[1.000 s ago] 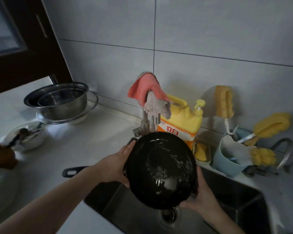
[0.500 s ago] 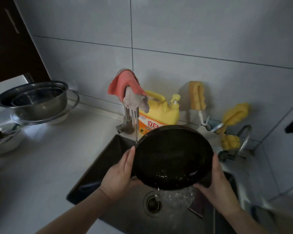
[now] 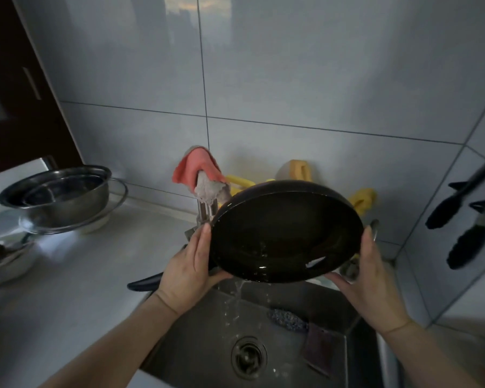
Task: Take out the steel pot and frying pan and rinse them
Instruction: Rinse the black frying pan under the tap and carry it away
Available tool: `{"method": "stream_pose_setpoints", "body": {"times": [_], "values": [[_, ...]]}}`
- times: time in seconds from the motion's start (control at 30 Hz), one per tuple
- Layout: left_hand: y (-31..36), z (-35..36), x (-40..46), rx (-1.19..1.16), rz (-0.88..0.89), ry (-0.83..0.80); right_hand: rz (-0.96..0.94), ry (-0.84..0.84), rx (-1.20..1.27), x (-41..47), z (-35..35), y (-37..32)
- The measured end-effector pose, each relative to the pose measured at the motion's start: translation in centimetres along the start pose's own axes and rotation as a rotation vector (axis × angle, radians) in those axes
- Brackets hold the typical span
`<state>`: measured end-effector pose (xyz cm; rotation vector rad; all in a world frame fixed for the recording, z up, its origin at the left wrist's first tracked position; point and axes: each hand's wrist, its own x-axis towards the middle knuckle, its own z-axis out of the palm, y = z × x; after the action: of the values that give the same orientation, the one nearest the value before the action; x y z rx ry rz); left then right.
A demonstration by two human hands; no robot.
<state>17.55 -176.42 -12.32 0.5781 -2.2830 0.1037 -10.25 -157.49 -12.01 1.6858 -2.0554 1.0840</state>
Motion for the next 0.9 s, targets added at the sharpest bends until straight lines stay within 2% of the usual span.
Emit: {"method": "stream_pose_setpoints", "body": {"times": [0.1,0.17,0.4,0.57,0.8,0.9], "values": [[-0.2,0.4,-1.0,0.000,-0.038,-0.055,-0.065,0.043,-0.005,-0.7,0.8,-0.2],[-0.5,0.9,-2.4,0.004,-0.064,-0.104,-0.022,0.025,0.006,-1.7,2.2,0.1],[-2.8,2.9,-8.2,-0.014,-0.216,-0.311,0.165,-0.255,0.072,-5.8,8.5,-0.1],[-5.5,3.7,-10.9,0.028,-0.301,-0.434,0.267,-0.408,0.123,-5.1,12.1,-1.7],[-8.6,3.0,-10.9,0.060,-0.411,-0.457,0.193,-0.449,0.165,-2.4,16.1,-2.7],[-9.3,2.6,-11.0,0.074,-0.407,-0.476,0.168,-0.450,0.172,-1.6,17.3,-2.9]]}}
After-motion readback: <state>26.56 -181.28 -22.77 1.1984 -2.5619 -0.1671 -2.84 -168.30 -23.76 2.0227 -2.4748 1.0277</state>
